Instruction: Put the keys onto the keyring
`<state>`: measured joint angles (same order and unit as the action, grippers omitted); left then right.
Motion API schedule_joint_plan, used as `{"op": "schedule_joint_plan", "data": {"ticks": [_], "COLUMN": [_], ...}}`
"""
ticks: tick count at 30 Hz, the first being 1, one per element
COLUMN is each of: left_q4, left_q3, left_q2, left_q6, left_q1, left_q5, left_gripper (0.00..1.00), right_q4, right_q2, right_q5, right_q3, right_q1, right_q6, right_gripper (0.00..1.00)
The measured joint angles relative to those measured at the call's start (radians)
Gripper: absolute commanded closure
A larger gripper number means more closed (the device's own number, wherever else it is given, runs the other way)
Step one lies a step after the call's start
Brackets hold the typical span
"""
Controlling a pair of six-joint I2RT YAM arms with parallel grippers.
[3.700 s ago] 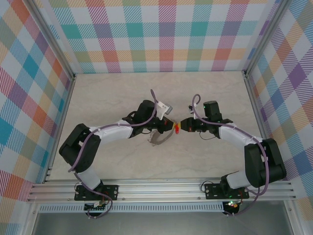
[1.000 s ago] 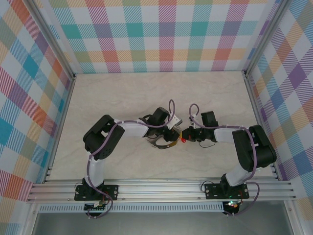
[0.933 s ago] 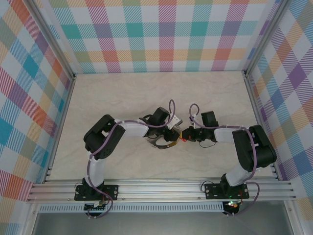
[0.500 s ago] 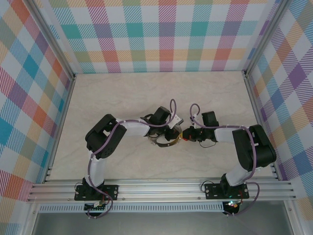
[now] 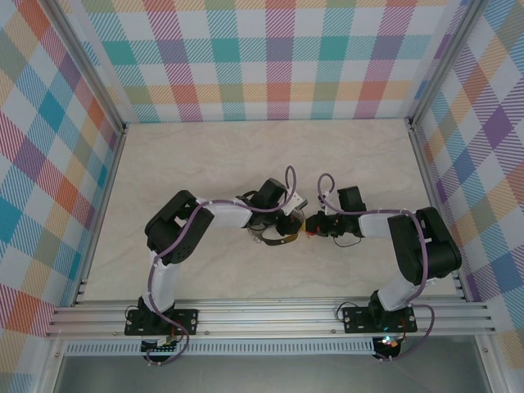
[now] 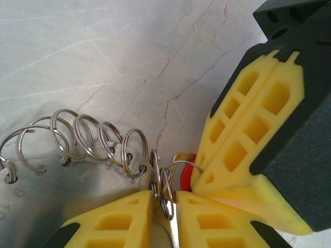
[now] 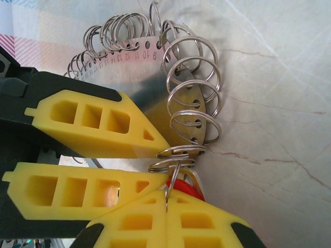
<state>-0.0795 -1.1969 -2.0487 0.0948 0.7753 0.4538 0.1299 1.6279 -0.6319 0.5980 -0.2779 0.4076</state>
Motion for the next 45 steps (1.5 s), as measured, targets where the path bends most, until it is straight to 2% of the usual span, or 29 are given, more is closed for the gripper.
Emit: {"op": "schedule_joint_plan", "data": {"ticks": [3, 8, 17, 25, 31, 45], "left_q4": [0.001, 0.002, -0.003, -0.010, -0.010, 0.005], "left_q3": [-0.010, -0.029, -0.020, 0.076, 0.090, 0.072], "left_q2": [-0.006, -0.021, -0.007, 0.204, 0.352, 0.484], "left_q6": [0.000, 0.000, -0.001, -0.021, -0.031, -0.038], "left_q1": [0.001, 0.002, 0.004, 0.005, 0.000, -0.006], "left_q5": [-0.001, -0.001, -0.012, -0.066, -0.059, -0.025], "left_gripper": [0.85, 1.00, 1.00, 1.00, 1.00, 1.00], "right_q4": [0.005, 0.009, -0.013, -0.105, -0.159, -0.270], "right_q2": [0.002, 0.006, -0.024, -0.214, -0.324, -0.461], "right_q5": [0.003, 0.004, 0.008, -0.018, -0.040, -0.077], "right_q3": [0.000, 0.000, 0.000, 0.030, 0.080, 0.183], "right_q1": [0.004, 0.005, 0.006, 0.006, 0.006, 0.008], "right_q6": [0.003, 0.004, 0.015, 0.025, 0.031, 0.058], "right_gripper": [1.00, 1.00, 1.00, 1.00, 1.00, 1.00]}}
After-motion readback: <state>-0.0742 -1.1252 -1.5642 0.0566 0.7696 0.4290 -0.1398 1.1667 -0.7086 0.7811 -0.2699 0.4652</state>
